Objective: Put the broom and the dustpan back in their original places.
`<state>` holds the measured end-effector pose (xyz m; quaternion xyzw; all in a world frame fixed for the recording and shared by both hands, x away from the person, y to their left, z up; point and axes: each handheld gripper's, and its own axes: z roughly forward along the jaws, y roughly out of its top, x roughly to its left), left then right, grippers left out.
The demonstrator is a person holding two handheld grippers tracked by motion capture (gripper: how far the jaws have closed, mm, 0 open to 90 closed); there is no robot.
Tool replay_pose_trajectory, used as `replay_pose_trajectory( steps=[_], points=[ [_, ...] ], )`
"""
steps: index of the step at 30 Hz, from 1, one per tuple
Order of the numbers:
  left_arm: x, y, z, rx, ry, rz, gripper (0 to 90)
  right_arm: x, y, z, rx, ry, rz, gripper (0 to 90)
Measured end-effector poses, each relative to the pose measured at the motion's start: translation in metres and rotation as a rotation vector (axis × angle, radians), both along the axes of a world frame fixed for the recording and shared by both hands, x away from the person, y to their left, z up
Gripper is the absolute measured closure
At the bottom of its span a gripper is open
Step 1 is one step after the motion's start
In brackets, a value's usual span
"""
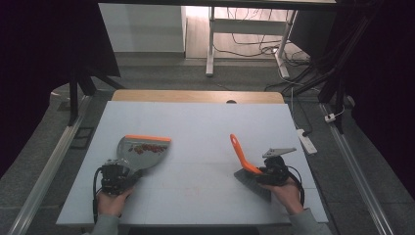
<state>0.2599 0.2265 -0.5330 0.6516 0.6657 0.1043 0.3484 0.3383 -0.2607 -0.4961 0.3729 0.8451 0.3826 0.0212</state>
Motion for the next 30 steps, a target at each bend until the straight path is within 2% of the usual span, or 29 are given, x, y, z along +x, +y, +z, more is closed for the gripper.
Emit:
replay_pose_trajectory(
  steps=[4, 10, 12, 15, 18, 22, 30],
  points=[
    [0.001, -0.001, -0.001, 0.002, 0.006, -0.001, 61.4, 0.006, -0.006, -0.004, 0.008, 0.012, -0.016, 68.5],
    [0.001, 0.0, -0.002, 0.007, 0.008, -0.008, 61.4, 0.011, -0.011, -0.01, -0.026, -0.005, -0.049, 57.3],
    [0.001, -0.001, -0.002, 0.008, 0.008, -0.011, 61.3, 0.015, -0.013, -0.012, -0.047, 0.001, -0.063, 53.1],
    [0.001, -0.001, -0.002, 0.01, 0.009, -0.013, 61.2, 0.019, -0.016, -0.016, -0.041, 0.027, -0.077, 49.6],
    [0.001, -0.001, -0.002, 0.009, 0.009, -0.014, 61.1, 0.02, -0.015, -0.017, -0.076, 0.007, -0.088, 45.8],
    [0.001, 0.0, -0.003, 0.005, 0.007, -0.018, 60.7, 0.02, -0.015, -0.017, -0.076, 0.002, -0.094, 44.6],
    [0.001, 0.001, -0.002, -0.002, 0.001, -0.039, 52.8, 0.018, -0.011, -0.016, -0.127, -0.037, -0.107, 39.2]
  ],
)
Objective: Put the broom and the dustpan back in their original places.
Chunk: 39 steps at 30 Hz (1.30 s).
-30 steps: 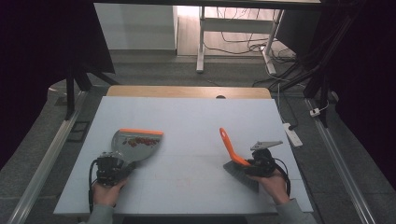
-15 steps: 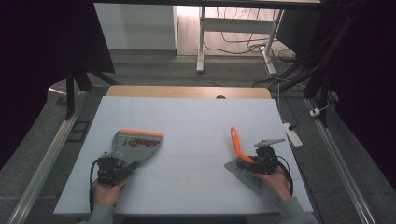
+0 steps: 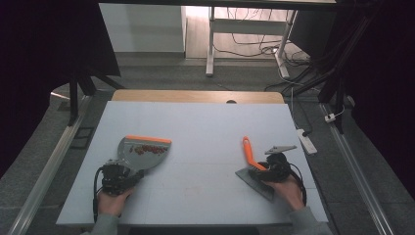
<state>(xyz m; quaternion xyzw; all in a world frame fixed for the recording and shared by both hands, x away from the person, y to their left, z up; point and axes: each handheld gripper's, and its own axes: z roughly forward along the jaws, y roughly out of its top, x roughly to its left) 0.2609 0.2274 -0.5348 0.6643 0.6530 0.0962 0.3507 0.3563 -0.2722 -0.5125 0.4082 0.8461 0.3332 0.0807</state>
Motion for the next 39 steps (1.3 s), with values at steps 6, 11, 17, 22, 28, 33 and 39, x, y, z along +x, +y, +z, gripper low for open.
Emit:
replay_pose_trajectory(
  steps=[6, 11, 17, 22, 28, 33, 39],
  points=[
    [0.0, 0.0, 0.0, 0.011, 0.007, -0.006, 34.3, -0.001, 0.0, 0.001, -0.023, -0.028, -0.009, 36.9],
    [-0.004, 0.0, 0.006, 0.038, -0.018, -0.01, 26.7, -0.004, 0.001, 0.005, -0.032, -0.082, -0.007, 36.7],
    [-0.011, 0.003, 0.014, 0.079, -0.046, -0.047, 25.5, -0.01, 0.002, 0.012, 0.002, -0.147, 0.024, 39.4],
    [-0.018, 0.008, 0.027, 0.099, -0.096, -0.107, 26.3, -0.013, 0.004, 0.017, 0.006, -0.179, 0.067, 39.7],
    [-0.021, 0.002, 0.035, 0.11, -0.146, -0.238, 29.0, -0.016, 0.005, 0.02, 0.021, -0.19, 0.11, 41.0],
    [-0.015, -0.008, 0.037, 0.116, -0.164, -0.344, 29.8, -0.019, 0.009, 0.023, 0.02, -0.2, 0.149, 41.7],
    [0.0, -0.011, 0.033, 0.096, -0.161, -0.413, 29.7, -0.024, 0.015, 0.023, 0.002, -0.22, 0.194, 41.7]
  ],
)
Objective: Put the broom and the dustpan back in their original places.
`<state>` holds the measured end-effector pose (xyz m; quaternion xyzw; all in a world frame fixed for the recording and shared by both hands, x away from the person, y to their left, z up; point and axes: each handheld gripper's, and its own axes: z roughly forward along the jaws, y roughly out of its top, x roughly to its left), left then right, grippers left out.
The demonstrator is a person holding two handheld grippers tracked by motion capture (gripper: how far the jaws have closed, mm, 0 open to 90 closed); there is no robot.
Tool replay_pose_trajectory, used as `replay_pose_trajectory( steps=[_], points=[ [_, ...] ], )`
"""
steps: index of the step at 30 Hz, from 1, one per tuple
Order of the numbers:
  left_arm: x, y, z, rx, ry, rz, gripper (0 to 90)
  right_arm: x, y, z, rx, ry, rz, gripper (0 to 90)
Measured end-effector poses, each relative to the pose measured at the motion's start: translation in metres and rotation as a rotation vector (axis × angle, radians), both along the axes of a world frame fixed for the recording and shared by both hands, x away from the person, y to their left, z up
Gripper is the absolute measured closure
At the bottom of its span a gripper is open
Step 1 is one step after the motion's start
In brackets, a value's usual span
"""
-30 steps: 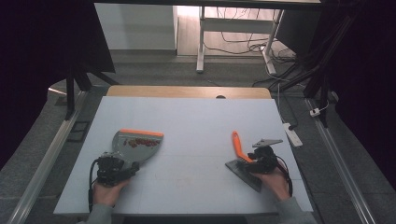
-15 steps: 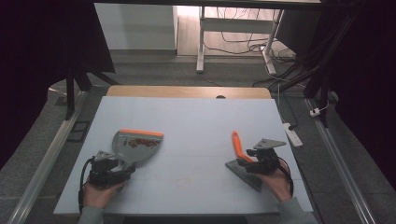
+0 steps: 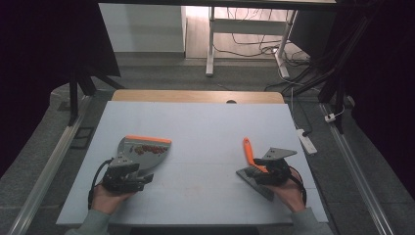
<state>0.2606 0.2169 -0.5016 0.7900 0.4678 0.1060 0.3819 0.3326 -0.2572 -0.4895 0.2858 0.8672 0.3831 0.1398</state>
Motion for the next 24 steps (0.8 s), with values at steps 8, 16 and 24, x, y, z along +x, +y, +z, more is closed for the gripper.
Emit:
replay_pose_trajectory(
  steps=[8, 16, 24],
  points=[
    [-0.004, -0.004, -0.004, 0.006, -0.004, -0.064, 29.7, -0.005, -0.002, 0.0, 0.003, -0.035, 0.013, 41.7],
    [-0.006, -0.006, -0.003, 0.008, -0.017, -0.071, 29.7, -0.007, -0.01, 0.0, 0.023, -0.044, -0.001, 41.7],
    [-0.006, -0.005, -0.004, 0.008, -0.012, -0.059, 29.8, -0.007, -0.013, 0.001, 0.044, -0.055, 0.008, 41.7]
  ],
)
